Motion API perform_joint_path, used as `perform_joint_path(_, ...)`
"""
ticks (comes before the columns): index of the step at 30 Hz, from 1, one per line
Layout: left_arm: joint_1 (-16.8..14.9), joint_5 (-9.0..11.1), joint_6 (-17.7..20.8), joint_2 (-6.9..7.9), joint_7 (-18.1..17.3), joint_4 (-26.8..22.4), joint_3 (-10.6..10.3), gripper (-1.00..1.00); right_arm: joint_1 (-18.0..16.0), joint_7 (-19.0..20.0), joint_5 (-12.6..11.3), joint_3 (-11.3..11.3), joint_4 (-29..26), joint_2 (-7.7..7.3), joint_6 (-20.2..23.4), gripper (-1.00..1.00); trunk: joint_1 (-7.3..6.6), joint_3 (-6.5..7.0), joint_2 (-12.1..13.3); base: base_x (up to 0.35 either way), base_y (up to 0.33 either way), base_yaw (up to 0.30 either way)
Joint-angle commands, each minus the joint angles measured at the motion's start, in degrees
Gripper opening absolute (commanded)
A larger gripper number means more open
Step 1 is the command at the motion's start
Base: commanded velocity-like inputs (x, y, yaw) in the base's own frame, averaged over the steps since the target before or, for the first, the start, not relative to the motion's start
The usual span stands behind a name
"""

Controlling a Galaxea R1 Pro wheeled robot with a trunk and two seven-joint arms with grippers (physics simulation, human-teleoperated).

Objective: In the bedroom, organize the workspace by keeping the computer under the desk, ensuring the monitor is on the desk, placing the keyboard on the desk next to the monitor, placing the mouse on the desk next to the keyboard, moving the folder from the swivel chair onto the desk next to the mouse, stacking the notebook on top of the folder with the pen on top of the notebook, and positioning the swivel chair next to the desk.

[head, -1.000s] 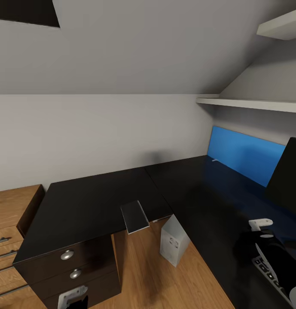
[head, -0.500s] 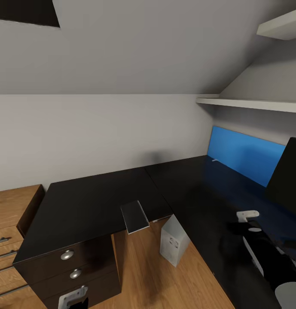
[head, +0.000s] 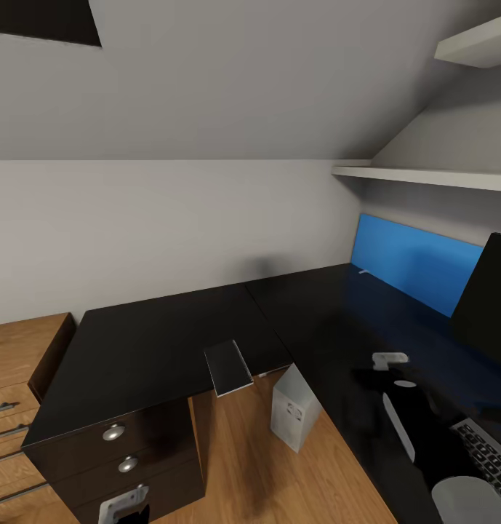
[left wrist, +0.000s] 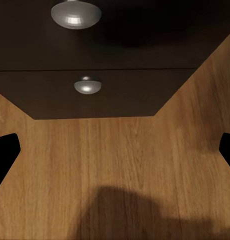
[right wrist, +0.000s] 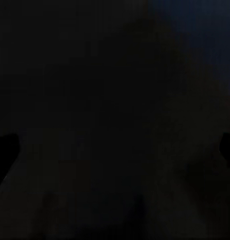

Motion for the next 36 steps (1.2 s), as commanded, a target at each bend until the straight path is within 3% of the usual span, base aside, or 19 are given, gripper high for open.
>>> perform_joint_path(1, -0.01, 0.39, 0.34, -0.04, 0.12, -0.11, 0.07, 1.00, -0.03, -0.14, -0.08, 0.04, -0.39, 0.60, 0.69, 1.00, 0.00, -0.06, -0.04, 0.000, 0.000, 0.000)
perform_joint_path(5, 0.00, 0.39, 0.34, -0.04, 0.12, -0.14, 0.07, 1.00, -0.01, -0.18, -0.26, -0.05, -2.19, 3.60, 2.21, 1.00, 0.00, -0.06, -0.04, 0.000, 0.000, 0.000)
perform_joint_path(6, -0.01, 0.39, 0.34, -0.04, 0.12, -0.13, 0.07, 1.00, 0.02, -0.26, -0.25, -0.13, -3.30, 5.69, 2.88, 1.00, 0.00, -0.06, -0.04, 0.000, 0.000, 0.020)
perform_joint_path(11, -0.02, 0.39, 0.34, -0.04, 0.12, -0.12, 0.07, 1.00, 0.11, -0.64, -0.26, -0.06, -4.09, 9.02, 3.43, 1.00, 0.00, -0.06, -0.04, 0.000, 0.000, 0.135)
perform_joint_path(16, -0.03, 0.39, 0.34, -0.04, 0.12, -0.11, 0.07, 1.00, 0.27, -3.73, 0.14, 0.26, -4.27, 13.96, 3.45, 1.00, 0.00, -0.06, -0.04, 0.000, 0.000, 0.251)
perform_joint_path(20, -0.01, 0.39, 0.34, -0.04, 0.12, -0.11, 0.07, 1.00, 0.41, -6.86, 0.41, 1.24, -4.25, 16.06, 3.35, 1.00, 0.00, -0.06, -0.04, 0.000, 0.000, 0.276)
perform_joint_path(25, -0.02, 0.39, 0.34, -0.04, 0.14, -0.11, 0.06, 1.00, 0.91, -11.18, 0.47, 6.76, -3.70, 17.87, 3.10, 1.00, 0.00, -0.09, -0.04, 0.000, 0.000, 0.283)
perform_joint_path(26, -0.01, 0.39, 0.34, -0.04, 0.13, -0.11, 0.06, 1.00, 1.06, -12.65, 0.41, 9.13, -2.93, 18.44, 3.00, 1.00, 0.00, -0.11, -0.04, 0.000, 0.000, 0.284)
perform_joint_path(28, 0.00, 0.39, 0.34, -0.02, 0.13, -0.11, 0.06, 1.00, 1.15, -14.35, 0.36, 11.42, -1.84, 19.11, 2.71, 1.00, 0.00, -0.15, -0.04, 0.000, 0.000, 0.284)
perform_joint_path(31, 0.01, 0.39, 0.34, 0.01, 0.16, -0.05, 0.01, 1.00, 1.23, -17.18, 0.29, 14.42, 0.16, 19.16, 1.58, 1.00, 0.00, -0.23, -0.04, 0.000, 0.000, 0.283)
perform_joint_path(32, -0.01, 0.39, 0.32, 0.02, 0.17, 0.33, -0.03, 1.00, 1.26, -18.93, 0.25, 16.51, 2.81, 19.16, -0.88, 1.00, 0.00, -0.26, -0.04, 0.000, 0.000, 0.283)
perform_joint_path(36, -0.02, 0.39, 0.28, 0.10, 0.20, 1.09, -0.08, 1.00, 1.29, -21.41, 0.20, 21.00, 8.25, 19.16, -7.95, 1.00, 0.00, -0.38, -0.04, 0.000, 0.000, 0.283)
